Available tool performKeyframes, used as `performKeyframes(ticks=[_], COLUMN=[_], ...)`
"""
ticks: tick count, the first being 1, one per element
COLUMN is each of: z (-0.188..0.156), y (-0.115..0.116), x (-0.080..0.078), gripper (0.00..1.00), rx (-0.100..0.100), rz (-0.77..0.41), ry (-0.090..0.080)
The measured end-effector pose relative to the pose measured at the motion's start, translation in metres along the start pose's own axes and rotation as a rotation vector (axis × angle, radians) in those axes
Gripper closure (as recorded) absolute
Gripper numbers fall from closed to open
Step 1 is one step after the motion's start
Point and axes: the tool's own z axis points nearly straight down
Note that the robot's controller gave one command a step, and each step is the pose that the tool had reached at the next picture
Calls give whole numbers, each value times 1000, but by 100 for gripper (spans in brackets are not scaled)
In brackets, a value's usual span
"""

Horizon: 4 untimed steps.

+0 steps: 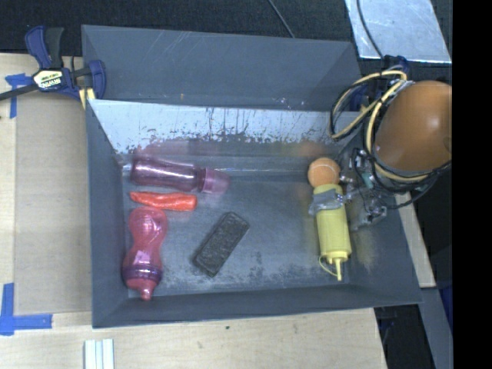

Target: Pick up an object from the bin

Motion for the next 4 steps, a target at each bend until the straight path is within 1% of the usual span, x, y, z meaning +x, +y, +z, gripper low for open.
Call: performKeyframes(ticks=[1, 2, 3, 4], z=[24, 26, 26, 12], y=[-13, 3, 4, 4], x=[-10, -14, -14, -13], gripper=[0, 100, 100, 100], rx=[3, 11, 11, 9], rz=[-173, -509, -508, -507], ry=[-8, -23, -23, -21])
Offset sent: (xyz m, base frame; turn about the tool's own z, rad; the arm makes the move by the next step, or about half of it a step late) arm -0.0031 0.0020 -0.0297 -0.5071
